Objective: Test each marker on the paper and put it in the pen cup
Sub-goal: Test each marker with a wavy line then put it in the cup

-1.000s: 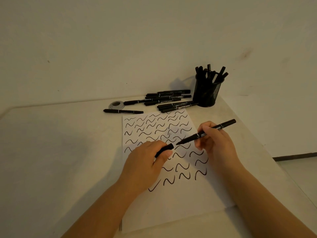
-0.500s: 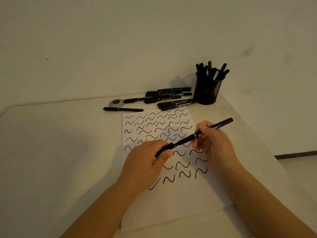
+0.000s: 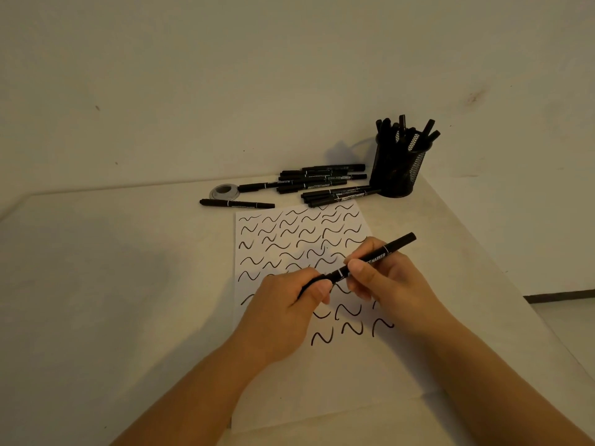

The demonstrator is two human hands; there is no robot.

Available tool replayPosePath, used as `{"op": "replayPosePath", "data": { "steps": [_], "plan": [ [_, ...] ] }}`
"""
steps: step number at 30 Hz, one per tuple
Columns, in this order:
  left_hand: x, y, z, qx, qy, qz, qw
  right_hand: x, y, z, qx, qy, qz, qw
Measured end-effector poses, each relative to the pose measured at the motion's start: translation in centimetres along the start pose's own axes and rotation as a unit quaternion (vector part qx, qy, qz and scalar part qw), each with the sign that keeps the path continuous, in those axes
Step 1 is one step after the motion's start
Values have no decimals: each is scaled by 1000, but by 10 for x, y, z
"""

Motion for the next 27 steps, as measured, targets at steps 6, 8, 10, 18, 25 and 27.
{"op": "replayPosePath", "data": {
  "steps": [6,8,10,18,25,27],
  "plan": [
    [1,1,-1,-27,-47,-18,998,4,1,2,-13,12,-42,999],
    [2,1,0,-25,-59,-28,998,4,1,3,-11,12,-49,999],
    [2,1,-1,-30,-73,-38,996,5,1,2,-11,14,-57,998],
    [-5,8,0,-29,-53,11,998,-6,5,1,1,-110,62,992],
    [-30,10,-7,-45,-82,126,988,-12,-1,2,56,-255,127,957],
    [-43,13,-1,-27,-36,155,987,-8,-4,-19,-24,-405,150,902]
  ]
}}
Point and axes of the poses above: each hand's wrist, its own y-axis towards the middle knuckle, its own x-axis out of the palm, z = x × y, the point moved 8 cm from there along y, towards the middle knuckle, and after that the axes turned 11 degrees about -y, right-handed, at the moved point
